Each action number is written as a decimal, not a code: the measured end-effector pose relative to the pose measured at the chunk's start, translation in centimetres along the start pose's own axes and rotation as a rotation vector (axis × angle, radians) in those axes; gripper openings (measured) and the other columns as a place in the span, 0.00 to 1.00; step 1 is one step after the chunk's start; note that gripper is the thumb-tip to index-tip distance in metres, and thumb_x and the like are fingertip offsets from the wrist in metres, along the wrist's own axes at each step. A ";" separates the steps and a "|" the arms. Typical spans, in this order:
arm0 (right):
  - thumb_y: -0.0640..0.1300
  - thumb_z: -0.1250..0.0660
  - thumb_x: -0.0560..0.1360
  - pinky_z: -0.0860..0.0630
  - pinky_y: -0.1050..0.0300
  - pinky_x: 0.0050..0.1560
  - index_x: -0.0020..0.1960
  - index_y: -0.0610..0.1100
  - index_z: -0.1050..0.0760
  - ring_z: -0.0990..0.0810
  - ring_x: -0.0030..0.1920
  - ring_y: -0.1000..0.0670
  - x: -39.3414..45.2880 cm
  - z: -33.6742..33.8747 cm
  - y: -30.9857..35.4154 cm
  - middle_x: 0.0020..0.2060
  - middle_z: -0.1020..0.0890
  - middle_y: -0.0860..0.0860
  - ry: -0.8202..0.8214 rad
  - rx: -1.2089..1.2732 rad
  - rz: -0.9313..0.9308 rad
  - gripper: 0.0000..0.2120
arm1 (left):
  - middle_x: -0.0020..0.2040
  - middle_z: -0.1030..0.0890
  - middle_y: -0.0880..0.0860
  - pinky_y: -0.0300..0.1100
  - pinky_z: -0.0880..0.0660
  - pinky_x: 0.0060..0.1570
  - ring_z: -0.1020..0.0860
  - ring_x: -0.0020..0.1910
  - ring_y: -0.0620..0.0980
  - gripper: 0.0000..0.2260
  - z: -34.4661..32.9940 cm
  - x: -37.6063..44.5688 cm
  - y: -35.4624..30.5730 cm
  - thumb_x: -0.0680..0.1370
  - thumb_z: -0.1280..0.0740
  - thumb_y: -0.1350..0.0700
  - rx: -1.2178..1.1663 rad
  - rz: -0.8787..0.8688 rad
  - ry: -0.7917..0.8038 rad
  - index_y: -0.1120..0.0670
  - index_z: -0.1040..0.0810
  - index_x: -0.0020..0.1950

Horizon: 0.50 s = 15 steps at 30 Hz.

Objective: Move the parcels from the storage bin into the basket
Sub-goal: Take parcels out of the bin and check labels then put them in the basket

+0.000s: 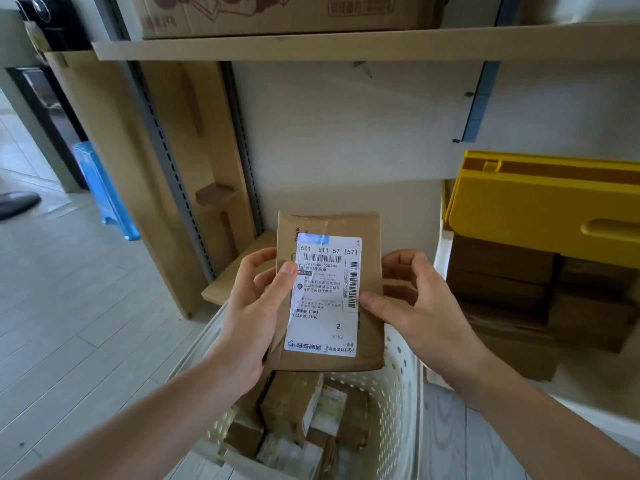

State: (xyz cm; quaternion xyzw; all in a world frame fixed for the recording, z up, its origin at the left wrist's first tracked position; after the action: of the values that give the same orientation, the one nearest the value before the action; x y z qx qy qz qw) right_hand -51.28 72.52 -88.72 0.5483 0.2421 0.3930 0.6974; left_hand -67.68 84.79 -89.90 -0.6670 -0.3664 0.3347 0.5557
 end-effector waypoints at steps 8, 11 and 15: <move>0.49 0.26 0.75 0.20 0.48 0.61 0.59 0.54 0.28 0.19 0.57 0.57 0.4 0.1 -1.0 0.53 0.18 0.60 0.033 -0.046 -0.087 0.16 | 0.51 0.13 0.50 0.58 0.24 0.58 0.16 0.53 0.54 0.13 0.6 0.8 1.0 0.80 0.32 0.52 0.077 0.049 0.033 0.48 0.28 0.63; 0.49 0.27 0.77 0.20 0.46 0.61 0.60 0.56 0.31 0.19 0.57 0.55 0.4 -0.2 -1.7 0.54 0.18 0.59 0.083 -0.035 -0.139 0.17 | 0.50 0.13 0.50 0.59 0.23 0.57 0.16 0.51 0.53 0.12 1.0 1.0 1.8 0.80 0.33 0.50 0.107 0.096 0.060 0.46 0.28 0.63; 0.49 0.29 0.78 0.21 0.44 0.62 0.63 0.57 0.34 0.18 0.57 0.54 0.4 -0.6 -2.2 0.54 0.18 0.59 0.123 -0.072 -0.172 0.18 | 0.50 0.13 0.50 0.56 0.25 0.54 0.17 0.55 0.54 0.10 1.2 1.3 3.0 0.81 0.35 0.48 0.149 0.143 0.085 0.45 0.30 0.62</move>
State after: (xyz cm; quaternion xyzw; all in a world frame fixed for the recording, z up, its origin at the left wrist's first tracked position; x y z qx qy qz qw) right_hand -50.91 72.99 -90.99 0.4746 0.3164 0.3731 0.7317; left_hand -67.74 86.18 -93.13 -0.6619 -0.2684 0.3711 0.5934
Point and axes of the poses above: each hand's wrist, its own x-axis towards the middle knuckle, its own z-axis out of the back of the hand, y = z × x, the point moved 2 cm from there along x, towards the middle knuckle
